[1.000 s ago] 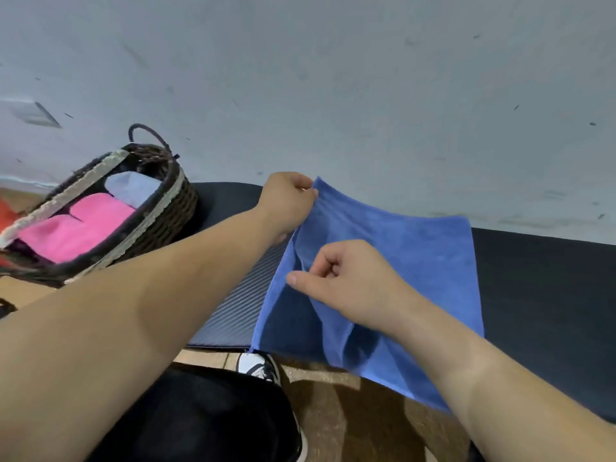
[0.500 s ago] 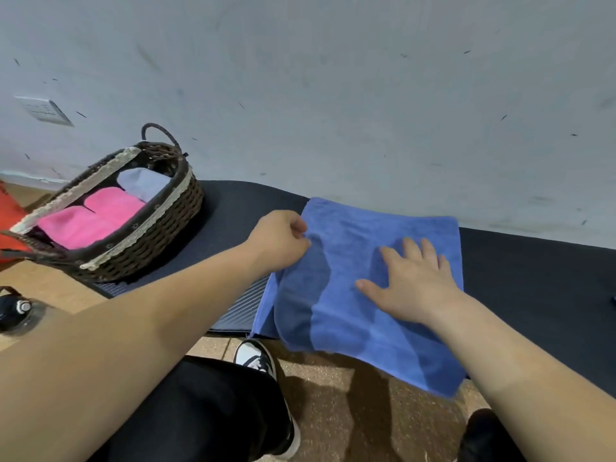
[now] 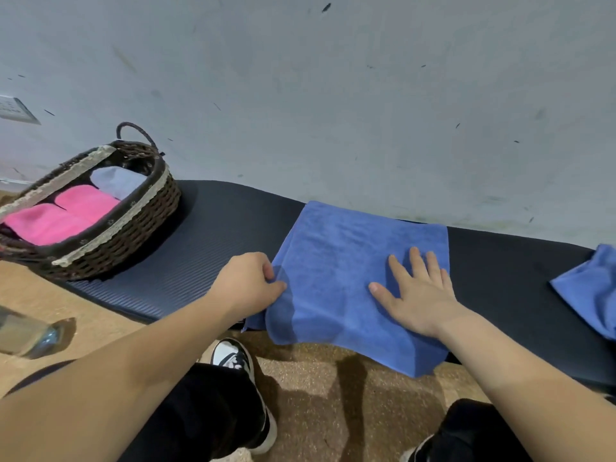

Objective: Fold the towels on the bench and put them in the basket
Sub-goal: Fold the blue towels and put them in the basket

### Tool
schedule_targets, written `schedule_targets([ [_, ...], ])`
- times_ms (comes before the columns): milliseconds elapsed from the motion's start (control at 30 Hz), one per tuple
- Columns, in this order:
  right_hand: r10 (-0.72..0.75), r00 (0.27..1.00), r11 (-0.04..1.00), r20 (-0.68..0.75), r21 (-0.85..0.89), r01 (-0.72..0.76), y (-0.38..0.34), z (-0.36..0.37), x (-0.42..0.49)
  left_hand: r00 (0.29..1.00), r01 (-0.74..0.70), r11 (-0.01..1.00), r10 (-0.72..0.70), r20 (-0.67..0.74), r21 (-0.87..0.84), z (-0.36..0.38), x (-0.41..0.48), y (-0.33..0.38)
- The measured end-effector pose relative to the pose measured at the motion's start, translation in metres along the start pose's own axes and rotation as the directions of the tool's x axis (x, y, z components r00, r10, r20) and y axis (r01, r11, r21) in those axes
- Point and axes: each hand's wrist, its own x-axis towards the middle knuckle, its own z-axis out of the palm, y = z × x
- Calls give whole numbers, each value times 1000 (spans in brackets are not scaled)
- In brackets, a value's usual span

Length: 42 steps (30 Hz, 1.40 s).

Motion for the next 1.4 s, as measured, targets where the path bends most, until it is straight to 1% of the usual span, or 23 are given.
schedule_targets([
  [67,-44,990,994,-133,95,57,-10,-9,4,1000,10,1000,-10,23,9,0,-5,-4],
  [133,-82,963,971,-258,197,136,-23,-15,16,999,8,1000,-7,38,-7,3,-8,-8],
  [200,-131,945,955,-301,217,202,-40,-18,36,999,-8,998,10,37,-56,6,-10,-10],
  [300,-201,932,960,-302,127,249,-68,-29,75,997,-59,992,65,50,-111,10,-9,-13],
  [367,-212,928,954,-306,141,265,-87,-44,98,994,-92,989,99,49,-118,10,-9,-14],
  [433,-186,942,949,-278,197,245,-102,-56,118,993,-104,985,109,35,-136,9,-9,-15],
  [500,-157,954,957,-256,200,211,-110,-59,139,994,-107,979,112,18,-175,7,-8,-17],
  [633,-102,957,961,-272,222,166,-117,-53,167,994,-99,957,108,18,-271,6,-9,-24],
  [767,-114,936,956,-333,220,195,-117,-45,167,993,-57,945,86,77,-323,10,-11,-31],
  [867,-129,905,957,-406,187,220,-116,-40,162,988,3,921,59,145,-390,7,-12,-31],
  [933,-116,889,949,-443,214,230,-117,-39,157,984,15,922,55,168,-387,5,-15,-28],
  [1067,-53,873,940,-485,270,207,-121,-47,152,983,-6,938,69,171,-348,0,-20,-23],
  [1167,-26,848,955,-530,238,178,-125,-61,154,988,41,899,29,152,-436,-8,-15,-21],
  [1233,-20,845,969,-535,198,149,-129,-66,158,991,62,884,1,135,-464,-11,-11,-22],
  [1300,-27,871,979,-491,161,122,-131,-64,165,990,54,902,8,142,-428,-11,-6,-27],
  [1400,1,913,974,-408,206,91,-130,-49,175,992,2,977,26,127,-214,-9,-2,-37],
])
